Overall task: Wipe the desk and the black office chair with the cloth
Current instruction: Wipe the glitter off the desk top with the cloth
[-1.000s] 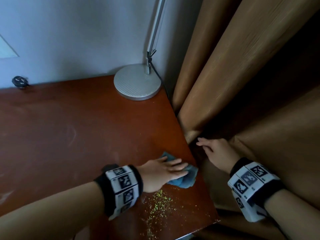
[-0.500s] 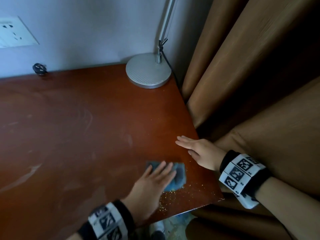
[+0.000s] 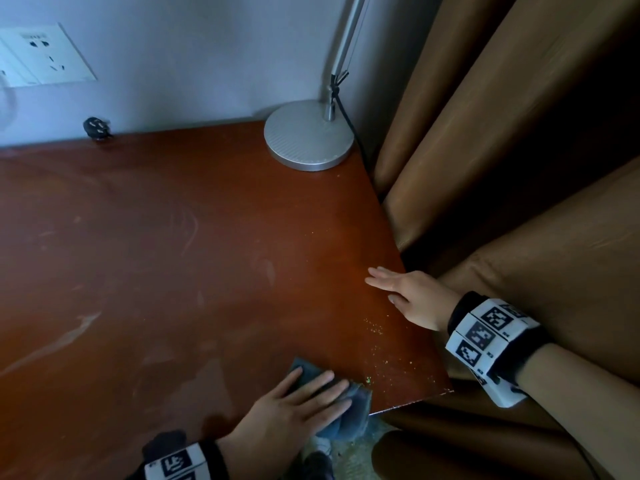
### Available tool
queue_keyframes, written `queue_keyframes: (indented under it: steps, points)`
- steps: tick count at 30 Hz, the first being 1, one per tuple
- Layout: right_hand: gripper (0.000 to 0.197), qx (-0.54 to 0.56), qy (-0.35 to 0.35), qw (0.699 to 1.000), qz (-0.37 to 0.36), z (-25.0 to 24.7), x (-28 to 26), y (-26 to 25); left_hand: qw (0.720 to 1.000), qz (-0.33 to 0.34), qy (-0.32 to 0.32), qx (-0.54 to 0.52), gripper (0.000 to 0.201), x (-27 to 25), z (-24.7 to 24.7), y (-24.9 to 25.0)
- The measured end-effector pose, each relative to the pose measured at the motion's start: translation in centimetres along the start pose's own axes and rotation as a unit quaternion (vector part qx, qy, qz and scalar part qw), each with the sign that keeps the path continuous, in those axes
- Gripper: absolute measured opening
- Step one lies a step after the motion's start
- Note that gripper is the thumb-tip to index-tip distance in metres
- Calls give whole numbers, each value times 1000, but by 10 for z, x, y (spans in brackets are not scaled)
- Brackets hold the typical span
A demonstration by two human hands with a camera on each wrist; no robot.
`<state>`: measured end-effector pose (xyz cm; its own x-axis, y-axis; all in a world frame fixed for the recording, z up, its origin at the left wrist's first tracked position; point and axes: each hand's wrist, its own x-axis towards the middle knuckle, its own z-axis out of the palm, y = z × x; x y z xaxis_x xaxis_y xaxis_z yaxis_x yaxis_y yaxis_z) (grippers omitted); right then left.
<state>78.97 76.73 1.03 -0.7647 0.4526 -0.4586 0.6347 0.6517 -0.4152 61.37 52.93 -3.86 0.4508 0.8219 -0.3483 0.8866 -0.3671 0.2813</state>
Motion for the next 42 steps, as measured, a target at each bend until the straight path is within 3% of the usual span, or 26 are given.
queue_keyframes:
  steps: [2,3,6,8,9,12,14,16,18,21,23,24,27,29,31,33,35,36,39,42]
  points:
    - [52,-1,1,1000,0,-1,0,0,999,33,13,39,79,2,-14,2]
    - [52,1,3,1000,-1,-2,1,1,999,17,34,40,80,6,-21,-6]
    - [52,7,13,1000,-1,-6,2,2,989,-123,85,4,83,14,-42,-25]
    - [51,10,22,1000,0,-8,2,3,987,-159,29,-17,96,15,-27,-19]
    - [51,13,24,1000,0,-9,3,3,988,-154,25,-23,97,14,-14,-7]
    - [51,13,18,1000,-1,-7,3,3,993,-96,52,-51,73,22,18,32]
    - [50,9,11,1000,-2,-6,4,2,997,-26,40,-56,55,35,15,49]
    - [50,8,16,1000,-5,-7,5,1,996,10,33,-80,48,42,-20,45]
    - [50,9,26,1000,-8,-11,6,2,994,-55,58,-76,57,50,-46,22]
    - [49,8,43,999,4,-17,8,5,967,-229,84,-72,78,76,-72,-22]
    - [49,6,47,999,12,-19,10,8,962,-252,86,-67,79,93,-75,-17]
    - [49,6,46,999,14,-19,11,9,966,-227,92,-78,77,98,-68,-5]
    - [48,12,31,999,13,-16,11,9,994,-62,56,-68,58,95,-34,47]
    - [48,14,26,999,13,-14,9,9,995,-27,37,-91,53,85,-31,59]
    - [49,10,27,1000,13,-16,9,10,986,-56,91,-127,57,89,-47,40]
    - [49,3,39,999,16,-20,8,13,973,-165,83,-138,74,106,-68,7]
    - [48,-3,51,998,25,-25,8,15,968,-208,89,-111,80,122,-82,-5]
    - [48,-2,52,998,28,-27,8,17,968,-192,117,-114,75,127,-78,5]
    - [48,9,51,998,35,-28,7,18,994,-45,69,-69,53,126,-37,46]
    - [48,6,38,999,37,-24,4,17,996,47,64,-28,54,124,-5,43]
